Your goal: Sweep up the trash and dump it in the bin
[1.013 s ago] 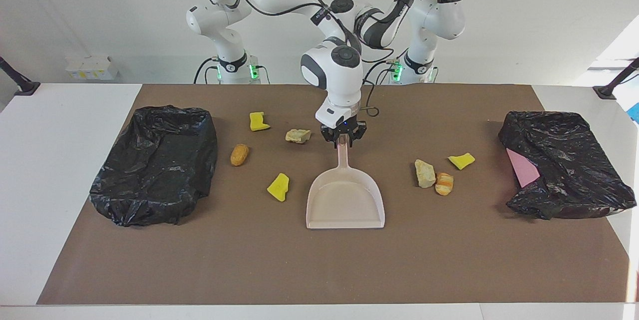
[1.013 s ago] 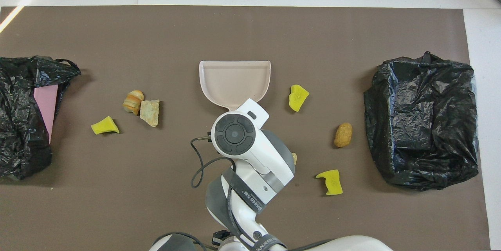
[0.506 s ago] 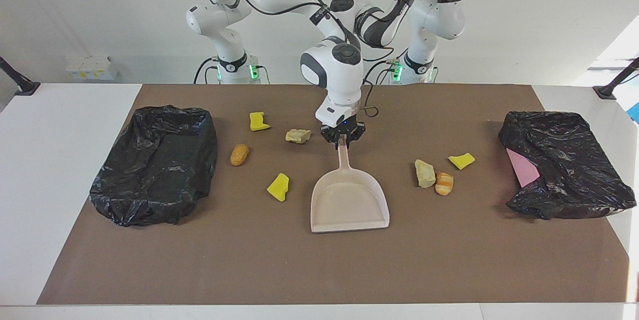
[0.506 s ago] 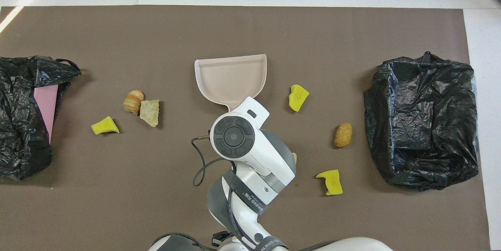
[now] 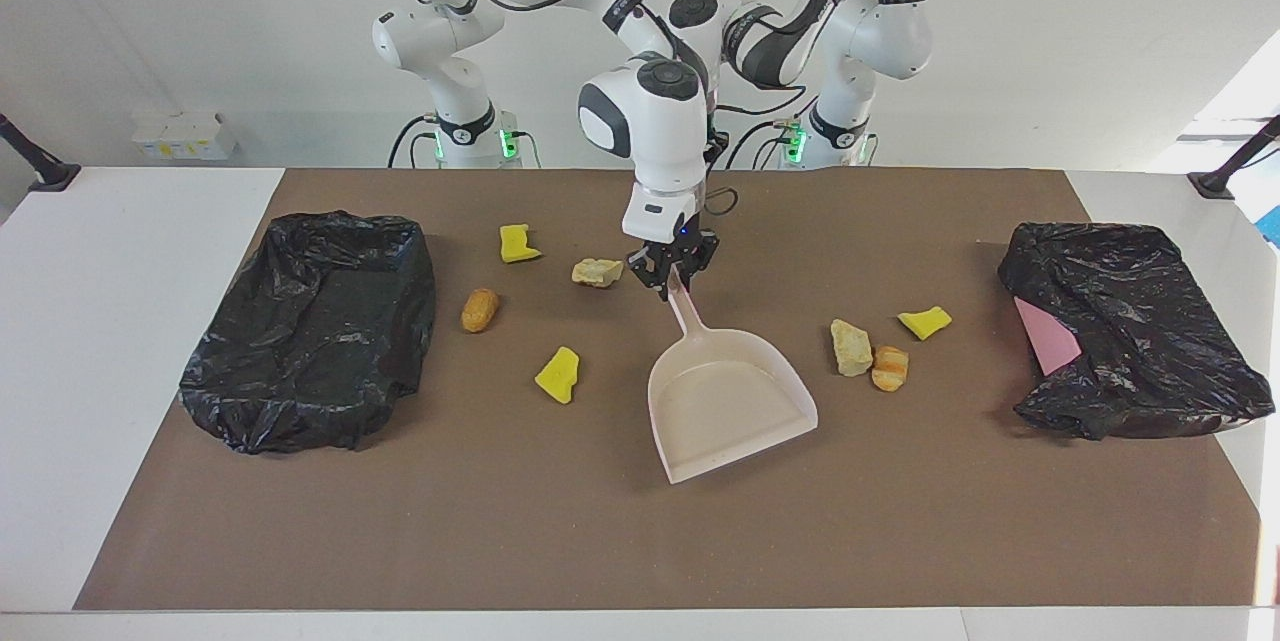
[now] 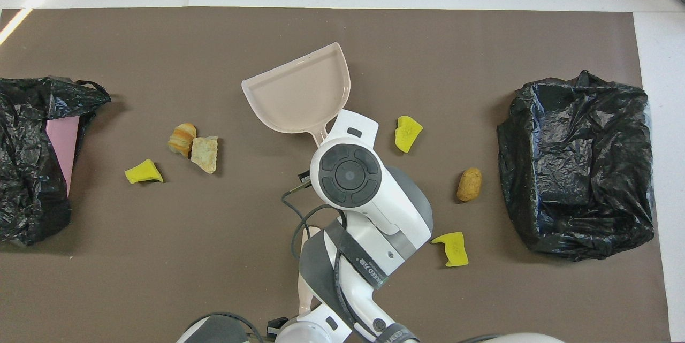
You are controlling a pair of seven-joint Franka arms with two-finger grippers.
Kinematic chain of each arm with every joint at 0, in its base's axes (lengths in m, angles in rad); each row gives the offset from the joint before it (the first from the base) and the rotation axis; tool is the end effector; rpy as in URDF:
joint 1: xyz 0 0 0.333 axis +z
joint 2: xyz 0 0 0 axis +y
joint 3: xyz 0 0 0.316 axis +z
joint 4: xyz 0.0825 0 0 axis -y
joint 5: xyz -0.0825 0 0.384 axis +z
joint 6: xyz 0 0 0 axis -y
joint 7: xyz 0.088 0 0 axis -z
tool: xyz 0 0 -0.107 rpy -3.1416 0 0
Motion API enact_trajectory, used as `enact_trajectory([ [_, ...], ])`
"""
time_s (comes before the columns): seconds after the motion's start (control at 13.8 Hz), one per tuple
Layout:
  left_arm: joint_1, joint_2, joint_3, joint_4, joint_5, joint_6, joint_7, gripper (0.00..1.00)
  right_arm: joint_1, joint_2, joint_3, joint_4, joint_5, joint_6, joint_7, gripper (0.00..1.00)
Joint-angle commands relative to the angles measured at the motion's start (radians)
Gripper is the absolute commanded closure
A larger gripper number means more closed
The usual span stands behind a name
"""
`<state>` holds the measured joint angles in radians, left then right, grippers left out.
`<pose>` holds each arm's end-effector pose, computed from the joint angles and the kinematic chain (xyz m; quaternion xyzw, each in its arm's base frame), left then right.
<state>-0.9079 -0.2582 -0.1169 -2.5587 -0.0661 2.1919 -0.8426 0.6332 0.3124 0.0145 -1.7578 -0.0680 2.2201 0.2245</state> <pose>0.2151 -0.3564 0.3485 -0.9962 0.0675 0.0414 0.0375 0.5243 0.3930 0.4043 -0.9707 -0.2269 -0.0790 0.0077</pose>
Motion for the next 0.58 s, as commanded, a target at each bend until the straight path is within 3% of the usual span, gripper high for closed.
enact_trajectory([
  [0.0,0.102,-0.062,-0.001,-0.008,-0.003,-0.075,0.000,1.00,-0.032,-0.016,0.005,-0.008,-0.010,-0.031,-0.210,1.00],
  [0.36,0.340,-0.093,-0.003,0.003,0.055,-0.098,-0.001,1.00,-0.075,-0.012,0.004,0.000,-0.012,-0.098,-0.546,1.00],
  [0.51,0.409,-0.093,-0.001,0.012,0.141,-0.101,0.007,1.00,-0.096,-0.009,0.005,0.000,-0.012,-0.114,-0.698,1.00],
])
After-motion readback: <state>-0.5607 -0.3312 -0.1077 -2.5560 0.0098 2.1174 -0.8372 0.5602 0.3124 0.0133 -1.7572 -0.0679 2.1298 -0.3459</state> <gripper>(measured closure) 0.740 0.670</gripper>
